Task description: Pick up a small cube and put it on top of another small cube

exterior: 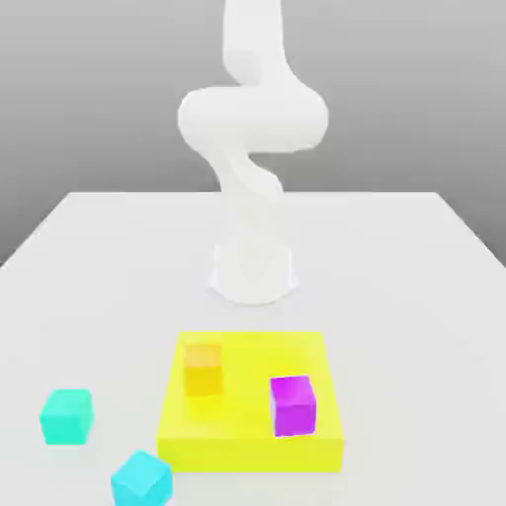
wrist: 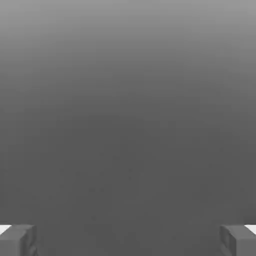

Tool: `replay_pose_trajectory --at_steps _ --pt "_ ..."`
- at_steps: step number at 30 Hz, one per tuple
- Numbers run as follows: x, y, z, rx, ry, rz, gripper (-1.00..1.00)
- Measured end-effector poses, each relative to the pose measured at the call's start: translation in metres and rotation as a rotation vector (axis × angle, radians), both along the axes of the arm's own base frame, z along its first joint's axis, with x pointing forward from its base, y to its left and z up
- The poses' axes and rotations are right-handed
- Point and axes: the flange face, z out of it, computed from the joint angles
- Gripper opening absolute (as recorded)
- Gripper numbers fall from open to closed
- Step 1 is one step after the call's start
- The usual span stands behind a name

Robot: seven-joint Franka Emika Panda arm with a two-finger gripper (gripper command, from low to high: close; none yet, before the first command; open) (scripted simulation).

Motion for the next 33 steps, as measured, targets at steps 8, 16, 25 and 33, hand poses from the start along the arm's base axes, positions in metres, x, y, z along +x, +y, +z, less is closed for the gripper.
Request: replay_pose_trajectory --at_steps 8,16,25,33 --pt "0.069 -0.085 -0.149 0.163 0.208 -0.424 0.00" --pt "0.066 -0.172 -0.308 0.338 0.385 -0.849 0.00" --pt "0.001 -0.230 -0.473 0.542 0.551 -1.304 0.00" --pt "-0.003 -0.231 -0.534 0.552 0.559 -1.328 -1.00"
